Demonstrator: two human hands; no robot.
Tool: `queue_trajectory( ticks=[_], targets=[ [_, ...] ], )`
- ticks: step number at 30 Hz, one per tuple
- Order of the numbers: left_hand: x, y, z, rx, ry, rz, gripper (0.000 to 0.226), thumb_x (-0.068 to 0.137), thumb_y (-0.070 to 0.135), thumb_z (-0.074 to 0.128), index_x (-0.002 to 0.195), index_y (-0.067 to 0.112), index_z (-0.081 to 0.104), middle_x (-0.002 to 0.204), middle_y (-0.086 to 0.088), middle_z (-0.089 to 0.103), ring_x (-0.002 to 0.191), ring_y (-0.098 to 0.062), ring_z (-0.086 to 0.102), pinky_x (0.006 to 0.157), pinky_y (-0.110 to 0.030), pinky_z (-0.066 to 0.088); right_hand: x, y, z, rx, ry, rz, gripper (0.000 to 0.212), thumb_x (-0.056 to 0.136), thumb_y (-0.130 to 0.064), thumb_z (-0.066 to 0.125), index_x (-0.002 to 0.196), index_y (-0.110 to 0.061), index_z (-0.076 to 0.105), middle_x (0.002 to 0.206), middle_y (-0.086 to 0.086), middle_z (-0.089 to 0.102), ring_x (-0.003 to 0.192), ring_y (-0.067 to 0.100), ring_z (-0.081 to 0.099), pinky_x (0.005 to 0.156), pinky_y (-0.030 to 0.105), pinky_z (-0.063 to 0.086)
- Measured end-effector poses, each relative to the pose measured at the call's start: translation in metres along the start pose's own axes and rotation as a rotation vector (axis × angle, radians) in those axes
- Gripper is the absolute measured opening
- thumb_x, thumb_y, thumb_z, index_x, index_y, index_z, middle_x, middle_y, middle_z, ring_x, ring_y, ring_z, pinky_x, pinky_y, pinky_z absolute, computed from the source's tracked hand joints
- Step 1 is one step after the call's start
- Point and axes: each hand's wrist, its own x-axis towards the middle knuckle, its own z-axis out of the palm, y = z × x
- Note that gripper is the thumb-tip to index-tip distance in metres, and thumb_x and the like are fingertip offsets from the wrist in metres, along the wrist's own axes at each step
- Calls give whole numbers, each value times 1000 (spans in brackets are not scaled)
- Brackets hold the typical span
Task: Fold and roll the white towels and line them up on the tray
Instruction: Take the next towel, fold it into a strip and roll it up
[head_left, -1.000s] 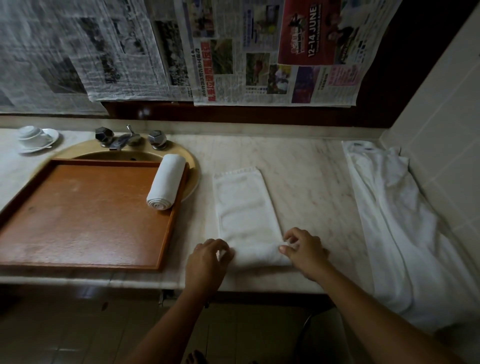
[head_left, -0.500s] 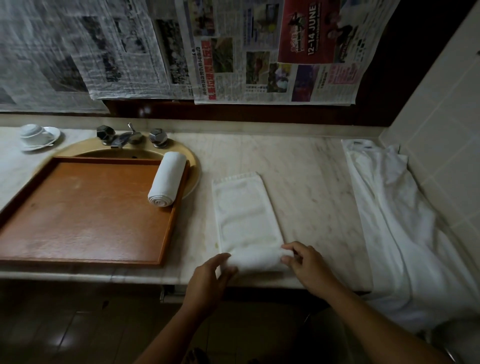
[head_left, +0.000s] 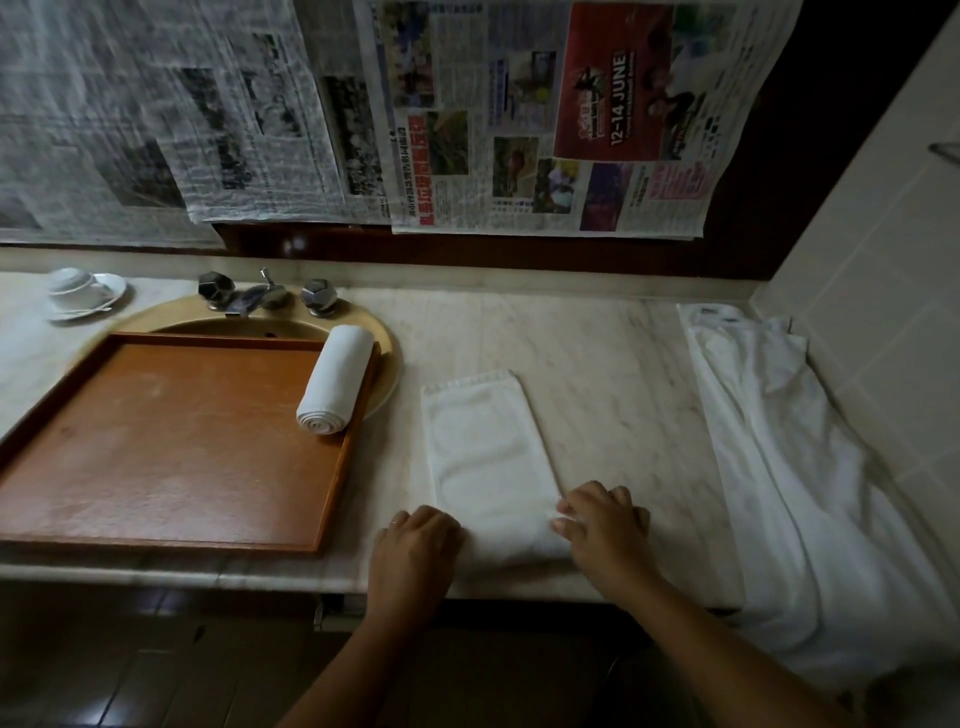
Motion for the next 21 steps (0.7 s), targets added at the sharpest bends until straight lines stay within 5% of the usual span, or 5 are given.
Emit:
queue_trajectory(
  ticks=[4, 9, 13, 17, 21],
  targets=[
    [-22, 0, -2, -1, -31, 113, 21, 91, 42, 53, 103, 31, 66, 111, 12, 65, 73, -15, 60, 58, -35, 50, -28, 22, 18, -76, 114, -232, 23, 90, -35, 46, 106, -31, 62, 115, -17, 60, 91, 18, 51, 69, 34, 38],
    [-37, 7, -5, -168, -125, -52, 38, 92, 31, 66, 130, 30, 59, 135, 18, 54, 91, -9, 67, 76, -29, 53, -36, 27, 21, 193, -7, -193, 42, 87, -43, 62, 123, -22, 65, 124, -16, 58, 107, 12, 52, 90, 31, 41],
    [-18, 11, -7, -367, -215, -277, 36, 96, 39, 63, 131, 32, 59, 121, 23, 52, 107, -1, 53, 85, -21, 43, -17, 15, 8, 466, -117, 25, 31, 88, -30, 73, 117, -20, 68, 106, -10, 64, 97, 11, 62, 83, 18, 42],
    [1, 0, -3, -431, -311, -362, 31, 94, 50, 59, 120, 33, 61, 111, 12, 64, 100, -13, 62, 83, -34, 52, 3, 15, -3, 495, -260, 94, 34, 89, -35, 71, 119, -21, 67, 109, -6, 68, 101, 11, 64, 84, 22, 48],
    [18, -3, 0, -429, -333, -444, 31, 93, 46, 63, 114, 24, 65, 106, 2, 67, 95, -13, 61, 72, -27, 45, 18, 11, -8, 485, -293, 185, 33, 85, -39, 75, 112, -23, 65, 103, -5, 61, 99, 15, 61, 84, 29, 49]
  ],
)
